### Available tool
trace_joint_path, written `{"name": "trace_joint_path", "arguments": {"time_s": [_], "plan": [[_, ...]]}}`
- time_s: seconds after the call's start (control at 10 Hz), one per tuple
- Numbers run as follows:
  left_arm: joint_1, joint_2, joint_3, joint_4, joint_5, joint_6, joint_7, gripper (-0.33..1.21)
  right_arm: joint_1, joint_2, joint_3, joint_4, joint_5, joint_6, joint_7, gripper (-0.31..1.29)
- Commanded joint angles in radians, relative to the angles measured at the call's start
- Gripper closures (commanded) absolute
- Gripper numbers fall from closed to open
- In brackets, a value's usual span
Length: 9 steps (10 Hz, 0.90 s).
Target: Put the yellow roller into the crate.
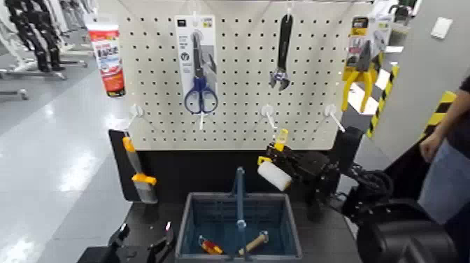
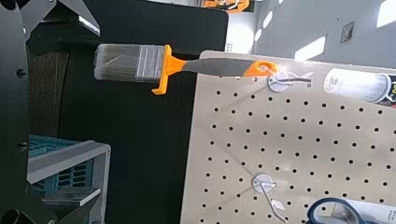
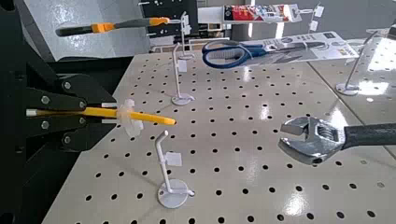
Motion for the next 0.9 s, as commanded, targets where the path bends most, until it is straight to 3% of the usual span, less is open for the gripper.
{"name": "trace_joint_path", "arguments": {"time_s": [0.1, 0.5, 0.7, 0.9], "plan": [[-0.002, 0.0, -0.002, 0.0, 0.0, 0.0, 0.0, 0.11, 0.041, -0.003, -0.029, -0.081, -0.001, 0.056, -0.004, 1.24], [0.001, 0.0, 0.002, 0.0, 0.005, 0.0, 0.0, 0.11, 0.138, 0.012, -0.082, -0.172, -0.019, 0.168, 0.009, 1.24], [0.001, 0.0, 0.0, 0.0, 0.005, 0.0, 0.0, 0.11, 0.152, 0.02, -0.081, -0.124, -0.039, 0.164, 0.009, 1.24], [0.001, 0.0, -0.002, 0.0, 0.005, 0.0, 0.0, 0.11, 0.147, 0.029, -0.075, -0.021, -0.085, 0.125, 0.015, 1.24]]}}
